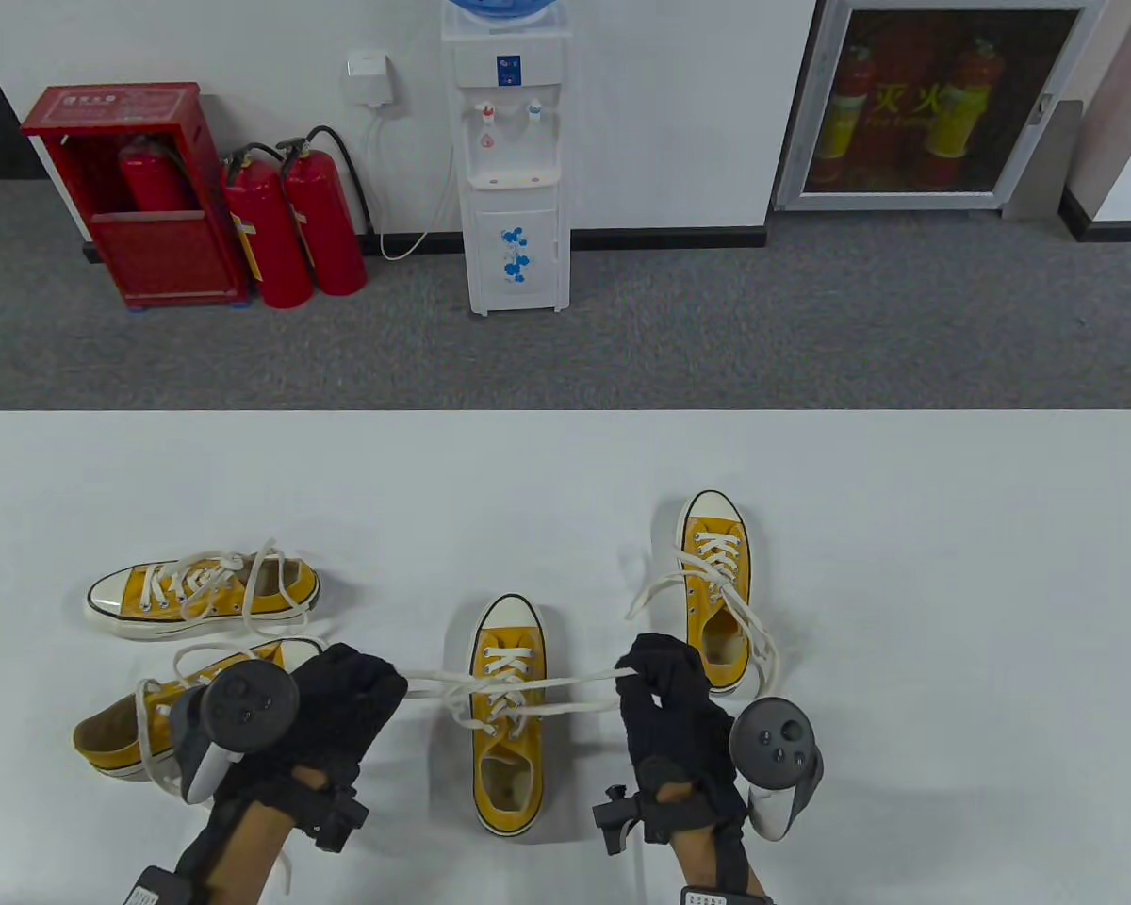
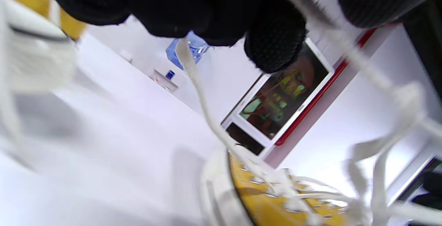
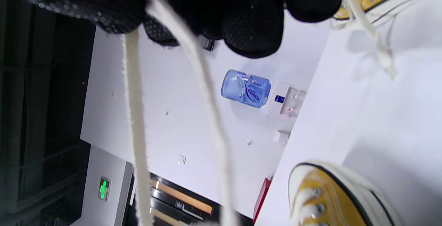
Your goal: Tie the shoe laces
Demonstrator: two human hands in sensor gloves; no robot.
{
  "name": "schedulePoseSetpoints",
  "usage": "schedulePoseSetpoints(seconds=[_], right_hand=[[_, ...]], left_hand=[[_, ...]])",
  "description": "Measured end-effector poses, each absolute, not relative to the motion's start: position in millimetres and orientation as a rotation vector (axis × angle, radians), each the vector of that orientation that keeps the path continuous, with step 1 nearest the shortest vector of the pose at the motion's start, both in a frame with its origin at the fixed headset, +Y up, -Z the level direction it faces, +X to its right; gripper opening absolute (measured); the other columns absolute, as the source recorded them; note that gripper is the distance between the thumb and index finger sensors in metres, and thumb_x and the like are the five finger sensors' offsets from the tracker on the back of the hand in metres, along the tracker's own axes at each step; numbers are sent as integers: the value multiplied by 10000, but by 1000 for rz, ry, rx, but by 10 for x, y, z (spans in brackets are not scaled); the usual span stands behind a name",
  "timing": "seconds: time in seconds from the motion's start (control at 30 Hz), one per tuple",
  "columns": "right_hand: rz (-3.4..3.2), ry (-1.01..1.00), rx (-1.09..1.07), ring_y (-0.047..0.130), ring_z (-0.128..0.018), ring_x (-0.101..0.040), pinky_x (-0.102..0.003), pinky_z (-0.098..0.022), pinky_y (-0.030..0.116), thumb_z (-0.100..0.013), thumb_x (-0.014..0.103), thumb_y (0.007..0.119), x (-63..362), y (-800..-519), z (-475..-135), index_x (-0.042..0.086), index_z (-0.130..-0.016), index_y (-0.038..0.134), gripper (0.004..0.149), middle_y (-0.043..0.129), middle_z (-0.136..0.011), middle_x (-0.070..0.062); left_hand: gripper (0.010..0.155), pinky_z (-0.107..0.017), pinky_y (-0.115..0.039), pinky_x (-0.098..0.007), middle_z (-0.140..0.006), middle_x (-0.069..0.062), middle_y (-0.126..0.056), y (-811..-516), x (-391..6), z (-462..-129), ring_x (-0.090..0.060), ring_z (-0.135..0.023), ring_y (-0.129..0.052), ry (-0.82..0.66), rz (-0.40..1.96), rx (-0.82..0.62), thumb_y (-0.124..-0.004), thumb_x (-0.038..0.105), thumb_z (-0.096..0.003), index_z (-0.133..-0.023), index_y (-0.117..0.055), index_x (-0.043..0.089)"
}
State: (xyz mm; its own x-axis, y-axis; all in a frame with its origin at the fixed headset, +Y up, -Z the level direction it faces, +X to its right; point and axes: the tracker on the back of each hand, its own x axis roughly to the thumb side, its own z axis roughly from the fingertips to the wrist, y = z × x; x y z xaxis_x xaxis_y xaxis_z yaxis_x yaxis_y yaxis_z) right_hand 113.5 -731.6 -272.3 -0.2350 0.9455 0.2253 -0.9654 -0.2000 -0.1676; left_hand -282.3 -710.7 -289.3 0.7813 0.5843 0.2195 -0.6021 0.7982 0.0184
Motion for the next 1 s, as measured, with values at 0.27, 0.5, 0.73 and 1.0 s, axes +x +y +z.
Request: schedulePoseSetpoints(seconds=[0.27,0.5,0.73,1.0], right_hand=[[1968,-462,-153,828,-753,-263,-563,-655,604,-466,504,764,1420,-7273,-2696,136,-703,825,443,684,-929,-29],[2077,-533,-347,823,-698,-256,-500,-582,655,-457,488,799,1617,-7326,-2694,137,-688,854,424,675,-931,-40],[2072,-519,-536,801,-701,-254,-502,-588,636,-458,482,796,1912,-7442,-2704,131,-692,851,425,647,-942,-47],[2107,-455,-638,801,-713,-260,-510,-591,634,-461,472,793,2020,-7592,-2733,127,-706,848,427,638,-955,-56]], left_hand=[[396,-454,-819,-510,-608,25,-940,-7195,-3087,-2848,-218,-397,-935,-159,595,92,-793,662,-427,-551,-951,320],[394,-439,-823,-516,-615,15,-945,-7303,-3218,-2822,-227,-391,-943,-117,482,48,-798,650,-429,-562,-956,315],[394,-440,-823,-517,-619,12,-950,-7387,-3383,-2854,-233,-394,-949,-64,447,-22,-807,645,-425,-569,-961,311],[389,-432,-828,-516,-614,11,-953,-7392,-3398,-2844,-232,-387,-953,-56,459,-39,-811,640,-428,-566,-964,309]])
